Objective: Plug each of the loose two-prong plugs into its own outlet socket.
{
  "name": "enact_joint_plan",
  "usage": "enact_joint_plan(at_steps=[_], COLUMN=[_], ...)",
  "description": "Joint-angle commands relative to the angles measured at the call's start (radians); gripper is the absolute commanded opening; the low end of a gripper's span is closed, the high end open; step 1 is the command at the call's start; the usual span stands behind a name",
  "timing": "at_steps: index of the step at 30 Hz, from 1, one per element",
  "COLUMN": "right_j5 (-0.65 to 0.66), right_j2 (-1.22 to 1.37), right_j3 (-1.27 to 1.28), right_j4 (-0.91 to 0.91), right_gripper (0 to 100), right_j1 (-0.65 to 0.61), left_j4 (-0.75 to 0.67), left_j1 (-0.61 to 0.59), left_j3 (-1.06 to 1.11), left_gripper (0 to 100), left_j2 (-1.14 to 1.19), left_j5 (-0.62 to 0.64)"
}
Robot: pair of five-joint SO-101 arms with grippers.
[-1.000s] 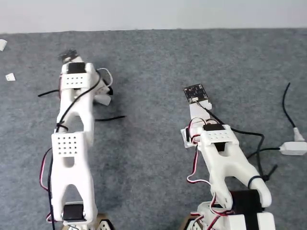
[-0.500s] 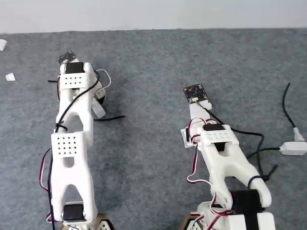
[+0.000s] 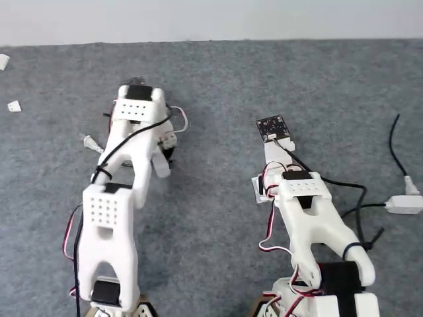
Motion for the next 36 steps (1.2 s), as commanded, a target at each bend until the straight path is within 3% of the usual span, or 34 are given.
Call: enact_joint_plan(at_steps=[1,14,21,25,27,33,36], right_j5=[0.003,0.003,0.003,0.003,0.003,0.003,0.003], right_j2=[0.001,0.001,0.001,0.001,0.001,0.001,0.001], right_j3=[-0.063,-0.063,-0.063,-0.063,-0.063,-0.063,-0.063], right_j4=[-0.019,-0.019,-0.019,-0.019,-0.019,-0.019,-0.019], right_gripper=[1.0,1.2,1.2,1.2,1.2,1.2,1.2], right_j1=[0.015,0.024,0.024,0.021,0.021,0.021,0.021], left_j4=[-0.086,-0.522,-0.554,-0.563,-0.56,-0.525,-0.525], left_j1=[0.06,0.08,0.04,0.006,-0.003,-0.061,-0.107], left_j3=[0.24,0.99,1.159,1.221,1.23,1.207,1.202], left_gripper=[1,1,2,2,7,30,33], left_j2=[-0.224,-0.647,-0.669,-0.672,-0.678,-0.68,-0.68], left_j5=[-0.017,-0.132,-0.325,-0.496,-0.545,-0.525,-0.528])
